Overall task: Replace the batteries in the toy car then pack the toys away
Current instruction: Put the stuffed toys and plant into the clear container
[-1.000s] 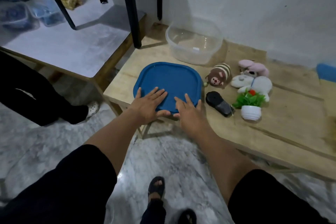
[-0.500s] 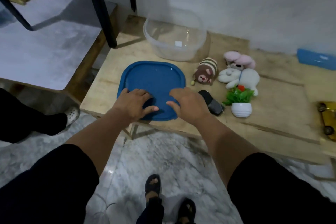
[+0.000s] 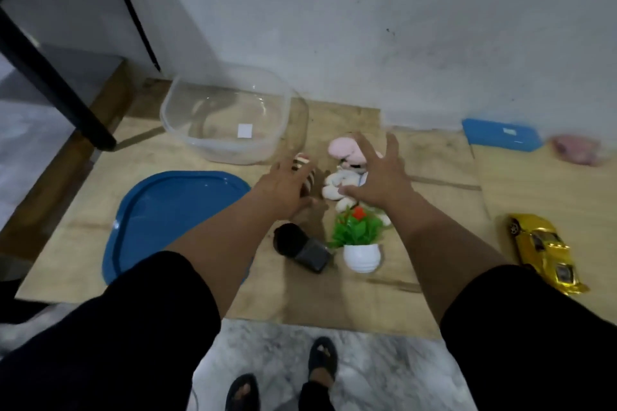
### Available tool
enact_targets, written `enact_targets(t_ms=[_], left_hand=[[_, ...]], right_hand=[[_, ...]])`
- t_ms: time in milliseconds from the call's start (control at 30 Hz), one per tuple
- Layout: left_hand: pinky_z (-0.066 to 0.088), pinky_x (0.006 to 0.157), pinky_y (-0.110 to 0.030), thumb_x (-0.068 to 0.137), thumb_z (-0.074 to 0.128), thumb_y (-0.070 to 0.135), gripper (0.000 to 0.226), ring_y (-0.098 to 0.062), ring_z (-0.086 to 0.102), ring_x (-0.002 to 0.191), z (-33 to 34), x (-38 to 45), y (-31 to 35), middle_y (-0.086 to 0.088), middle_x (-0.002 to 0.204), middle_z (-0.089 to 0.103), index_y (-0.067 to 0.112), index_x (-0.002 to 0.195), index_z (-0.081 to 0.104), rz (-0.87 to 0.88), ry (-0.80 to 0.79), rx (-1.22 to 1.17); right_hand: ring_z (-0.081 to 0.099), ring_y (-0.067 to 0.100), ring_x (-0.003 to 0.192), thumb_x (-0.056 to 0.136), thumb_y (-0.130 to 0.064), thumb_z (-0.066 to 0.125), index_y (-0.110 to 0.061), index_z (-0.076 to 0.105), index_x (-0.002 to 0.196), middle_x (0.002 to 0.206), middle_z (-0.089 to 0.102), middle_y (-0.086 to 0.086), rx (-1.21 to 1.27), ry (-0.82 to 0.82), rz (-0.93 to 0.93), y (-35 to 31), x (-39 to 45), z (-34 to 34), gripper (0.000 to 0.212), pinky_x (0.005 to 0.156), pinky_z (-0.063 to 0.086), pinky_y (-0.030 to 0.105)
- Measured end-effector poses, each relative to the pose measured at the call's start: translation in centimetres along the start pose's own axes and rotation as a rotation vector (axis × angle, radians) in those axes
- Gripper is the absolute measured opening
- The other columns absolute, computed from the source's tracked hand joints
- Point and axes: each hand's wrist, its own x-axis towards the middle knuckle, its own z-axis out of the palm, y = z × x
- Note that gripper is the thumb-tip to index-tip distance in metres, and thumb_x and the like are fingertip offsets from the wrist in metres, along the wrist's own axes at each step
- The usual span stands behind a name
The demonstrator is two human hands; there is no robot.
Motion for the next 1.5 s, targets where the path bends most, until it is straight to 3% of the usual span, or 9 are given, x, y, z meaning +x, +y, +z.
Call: enact_targets(t_ms=[200, 467, 633, 733, 867, 1033, 1233, 1433, 1500], left_hand=[[0.030, 0.110, -0.049, 0.091, 0.057, 0.038, 0.084, -0.047, 0.022, 0.135, 0.8, 3.9, 1.5, -0.014, 0.158, -0.006, 0.036, 0.150, -0.003, -0.127, -0.114, 0.027], [0.030, 0.111, -0.041, 0.089, 0.060, 0.023, 0.087, -0.038, 0.023, 0.136, 0.5, 5.7, 2.0, -0.015, 0.154, 0.007, 0.031, 0.150, -0.002, -0.107, -0.047, -0.076], [0.033, 0.107, -0.036, 0.089, 0.061, 0.020, 0.088, -0.035, 0.027, 0.135, -2.1, 7.0, 3.1, -0.015, 0.154, 0.009, 0.030, 0.150, -0.001, -0.033, 0.063, -0.126], [0.042, 0.102, -0.042, 0.084, 0.068, 0.023, 0.090, -0.036, 0.031, 0.132, -5.7, 7.6, 2.6, -0.015, 0.152, 0.015, 0.028, 0.151, 0.008, 0.004, 0.174, -0.178], [0.030, 0.111, -0.042, 0.078, 0.075, 0.030, 0.094, -0.037, 0.031, 0.131, -10.8, 6.9, -0.5, -0.017, 0.151, 0.019, 0.025, 0.150, 0.016, -0.009, 0.313, -0.166], [0.028, 0.111, -0.040, 0.074, 0.078, 0.025, 0.093, -0.037, 0.031, 0.132, -14.2, 5.1, -8.4, -0.016, 0.151, 0.023, 0.023, 0.149, 0.023, -0.069, 0.416, -0.153], [0.029, 0.112, -0.038, 0.074, 0.078, 0.025, 0.095, -0.038, 0.032, 0.132, -12.6, 6.3, -17.0, -0.018, 0.150, 0.023, 0.021, 0.149, 0.021, -0.096, 0.325, -0.146], [0.018, 0.112, -0.030, 0.085, 0.067, 0.025, 0.089, -0.031, 0.018, 0.140, -9.0, 9.0, -19.6, -0.007, 0.157, 0.008, 0.034, 0.150, 0.006, -0.120, 0.116, -0.157], [0.017, 0.114, -0.035, 0.085, 0.067, 0.025, 0.090, -0.032, 0.013, 0.142, -8.1, 9.5, -20.0, -0.007, 0.158, 0.003, 0.037, 0.149, 0.005, -0.133, 0.084, -0.189]], right_hand=[[-0.001, 0.039, 0.144, 0.065, -0.036, 0.083, -0.048, 0.005, 0.144, 0.155, -0.012, 0.019, 0.072, -0.251, -0.109, 3.5, 3.6, 2.2, 0.111, 0.113, 0.022, 0.047], [0.030, 0.034, 0.133, 0.064, -0.028, 0.082, -0.045, 0.029, 0.140, 0.143, 0.023, 0.012, 0.132, -0.268, -0.224, 4.9, 6.1, 2.4, 0.094, 0.105, 0.036, 0.040], [0.033, 0.031, 0.131, 0.065, -0.027, 0.082, -0.042, 0.030, 0.141, 0.140, 0.027, 0.010, 0.128, -0.214, -0.242, 4.5, 7.5, -1.2, 0.093, 0.102, 0.037, 0.038], [0.036, 0.031, 0.128, 0.064, -0.027, 0.082, -0.041, 0.031, 0.140, 0.137, 0.028, 0.011, 0.152, -0.147, -0.260, 2.6, 9.0, -4.2, 0.093, 0.101, 0.039, 0.037], [0.037, 0.032, 0.125, 0.065, -0.031, 0.081, -0.043, 0.030, 0.139, 0.135, 0.028, 0.011, 0.176, -0.059, -0.295, -2.9, 11.0, -6.7, 0.091, 0.102, 0.040, 0.043], [0.038, 0.033, 0.123, 0.065, -0.028, 0.083, -0.037, 0.033, 0.141, 0.132, 0.030, 0.014, 0.273, -0.037, -0.361, -12.0, 13.3, -4.6, 0.091, 0.102, 0.037, 0.037], [0.036, 0.034, 0.128, 0.064, -0.030, 0.083, -0.038, 0.034, 0.139, 0.134, 0.030, 0.015, 0.283, -0.078, -0.290, -17.9, 16.5, 2.3, 0.090, 0.104, 0.038, 0.040], [0.022, 0.027, 0.139, 0.070, -0.025, 0.080, -0.035, 0.028, 0.143, 0.150, 0.018, 0.013, 0.239, -0.158, -0.230, -17.6, 18.3, 6.9, 0.090, 0.109, 0.027, 0.033], [0.015, 0.027, 0.142, 0.073, -0.027, 0.077, -0.036, 0.028, 0.143, 0.154, 0.012, 0.010, 0.203, -0.157, -0.228, -17.3, 18.5, 8.0, 0.086, 0.111, 0.024, 0.034]])
